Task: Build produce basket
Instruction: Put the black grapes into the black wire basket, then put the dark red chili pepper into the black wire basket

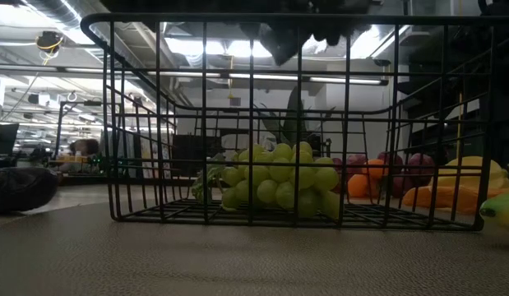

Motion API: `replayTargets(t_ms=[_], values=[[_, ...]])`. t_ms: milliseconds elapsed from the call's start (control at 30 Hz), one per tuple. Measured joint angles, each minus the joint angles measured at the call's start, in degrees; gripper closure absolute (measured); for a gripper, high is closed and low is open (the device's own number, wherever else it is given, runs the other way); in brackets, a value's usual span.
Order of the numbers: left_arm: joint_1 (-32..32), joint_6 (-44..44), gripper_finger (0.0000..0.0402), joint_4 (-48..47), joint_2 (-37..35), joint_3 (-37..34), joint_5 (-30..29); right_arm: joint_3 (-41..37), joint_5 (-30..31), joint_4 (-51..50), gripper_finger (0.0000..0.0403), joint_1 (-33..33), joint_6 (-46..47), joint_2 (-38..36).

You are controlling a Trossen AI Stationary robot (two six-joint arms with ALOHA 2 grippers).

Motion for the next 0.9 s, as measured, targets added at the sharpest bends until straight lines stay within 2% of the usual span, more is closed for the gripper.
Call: replayTargets(t_ms=[233,567,900], values=[[0.04,0.22,0.0346,0.64,0.23,0.06,-1.97,0.0,0.01,0.0,0.0093,-0.02,0.07,-0.01],[0.06,0.07,0.0268,2.59,0.18,0.06,-2.32,0.0,0.02,-0.02,0.0093,0.0,0.02,0.0],[0.08,0.07,0.0262,2.49,0.18,0.06,-2.34,0.0,0.0,-0.02,0.0093,-0.02,0.02,-0.01]])
